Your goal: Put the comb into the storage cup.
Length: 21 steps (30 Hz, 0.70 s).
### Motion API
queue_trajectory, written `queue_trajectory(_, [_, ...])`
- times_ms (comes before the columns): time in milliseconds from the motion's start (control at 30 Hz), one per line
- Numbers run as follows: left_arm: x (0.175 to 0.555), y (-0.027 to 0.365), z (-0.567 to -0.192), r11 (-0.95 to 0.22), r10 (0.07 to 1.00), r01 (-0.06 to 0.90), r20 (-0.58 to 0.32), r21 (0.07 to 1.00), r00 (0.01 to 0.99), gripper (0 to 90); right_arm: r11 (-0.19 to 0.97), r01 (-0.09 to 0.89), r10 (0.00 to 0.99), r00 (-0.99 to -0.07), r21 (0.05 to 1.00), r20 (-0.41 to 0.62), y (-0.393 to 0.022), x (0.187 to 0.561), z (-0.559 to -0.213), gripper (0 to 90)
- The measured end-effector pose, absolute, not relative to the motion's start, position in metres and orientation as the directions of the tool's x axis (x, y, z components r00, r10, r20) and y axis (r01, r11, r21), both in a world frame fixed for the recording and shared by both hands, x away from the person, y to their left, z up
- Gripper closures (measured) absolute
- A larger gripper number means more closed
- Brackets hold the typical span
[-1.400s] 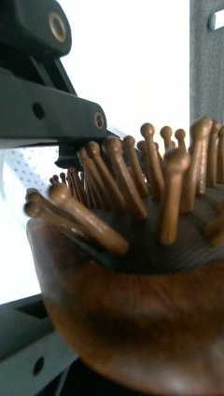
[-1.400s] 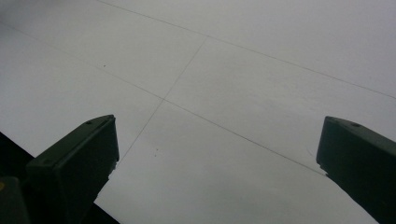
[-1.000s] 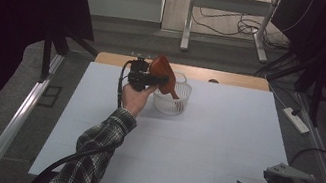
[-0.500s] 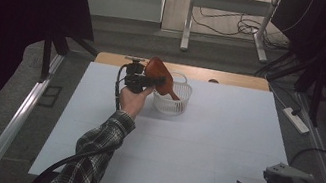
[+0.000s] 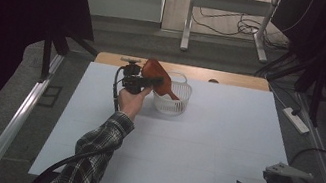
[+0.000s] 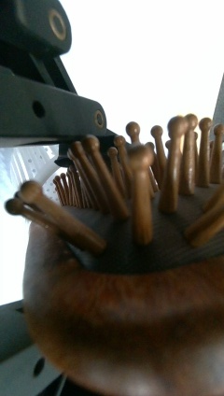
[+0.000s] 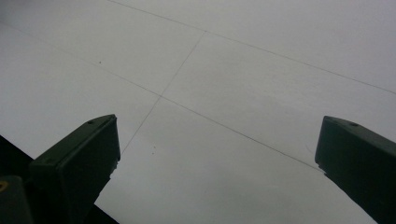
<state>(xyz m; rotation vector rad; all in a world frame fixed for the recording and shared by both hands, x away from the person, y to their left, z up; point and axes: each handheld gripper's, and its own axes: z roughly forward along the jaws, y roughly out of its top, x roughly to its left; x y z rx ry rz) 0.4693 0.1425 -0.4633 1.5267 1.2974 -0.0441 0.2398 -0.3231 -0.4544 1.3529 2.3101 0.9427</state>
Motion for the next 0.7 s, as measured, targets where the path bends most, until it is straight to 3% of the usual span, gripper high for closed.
queue_trajectory(700, [0.4700,0.1457,-0.4695,0.211,0.675,0.726,-0.635,0.654,0.376,48.4,0.348,0.664,0.858,-0.510,0.662,0.061,-0.3221,0.2405,-0.4550,0.6])
